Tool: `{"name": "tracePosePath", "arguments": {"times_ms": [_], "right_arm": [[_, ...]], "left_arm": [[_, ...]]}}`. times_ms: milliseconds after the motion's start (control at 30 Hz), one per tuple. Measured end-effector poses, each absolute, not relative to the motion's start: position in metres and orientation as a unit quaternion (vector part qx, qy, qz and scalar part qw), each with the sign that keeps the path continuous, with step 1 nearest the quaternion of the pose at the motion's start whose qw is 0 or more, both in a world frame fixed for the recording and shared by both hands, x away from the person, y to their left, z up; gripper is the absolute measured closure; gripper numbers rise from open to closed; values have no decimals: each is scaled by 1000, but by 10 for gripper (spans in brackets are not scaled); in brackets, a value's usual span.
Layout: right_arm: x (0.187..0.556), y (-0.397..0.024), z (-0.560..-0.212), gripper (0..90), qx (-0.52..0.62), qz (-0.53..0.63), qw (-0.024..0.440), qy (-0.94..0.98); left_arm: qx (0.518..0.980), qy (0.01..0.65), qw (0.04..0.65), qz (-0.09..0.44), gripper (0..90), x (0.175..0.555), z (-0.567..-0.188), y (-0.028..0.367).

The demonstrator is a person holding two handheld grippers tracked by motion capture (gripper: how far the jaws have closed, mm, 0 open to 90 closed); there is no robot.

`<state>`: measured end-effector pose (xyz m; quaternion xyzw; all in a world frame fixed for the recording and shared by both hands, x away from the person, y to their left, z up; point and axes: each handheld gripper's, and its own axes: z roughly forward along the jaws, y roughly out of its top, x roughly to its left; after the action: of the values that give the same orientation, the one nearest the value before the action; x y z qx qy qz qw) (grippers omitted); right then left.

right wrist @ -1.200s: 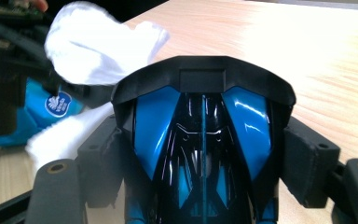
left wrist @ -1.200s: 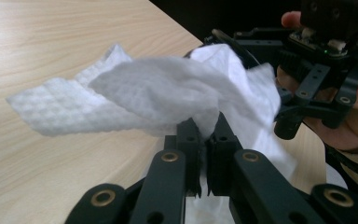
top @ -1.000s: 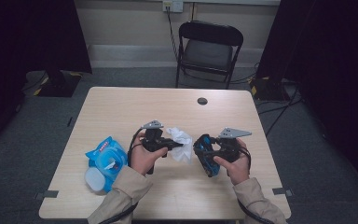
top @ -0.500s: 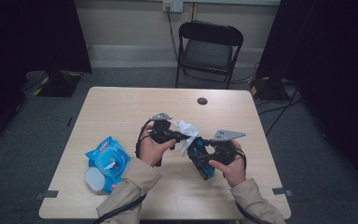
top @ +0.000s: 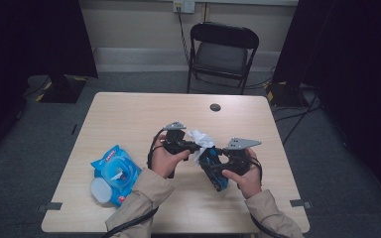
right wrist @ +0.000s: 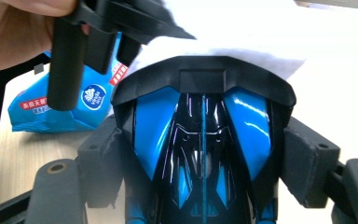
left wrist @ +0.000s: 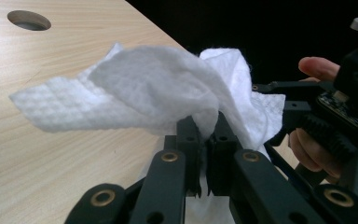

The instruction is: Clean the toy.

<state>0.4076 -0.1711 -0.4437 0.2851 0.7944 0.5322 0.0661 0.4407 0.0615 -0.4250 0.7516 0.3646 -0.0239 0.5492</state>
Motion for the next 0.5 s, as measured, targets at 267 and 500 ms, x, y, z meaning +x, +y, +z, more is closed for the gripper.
{"name": "tracePosePath", "arguments": {"times_ms": [267,500], "right_arm": [[411,-179,-445,255,303,534,71,786],[413,-184,-445,255,313,534,75,782]], "left_arm": [[754,361,548,-28,862,434,-431,63],[754,359,550,-34,861,429,-435,67]]}}
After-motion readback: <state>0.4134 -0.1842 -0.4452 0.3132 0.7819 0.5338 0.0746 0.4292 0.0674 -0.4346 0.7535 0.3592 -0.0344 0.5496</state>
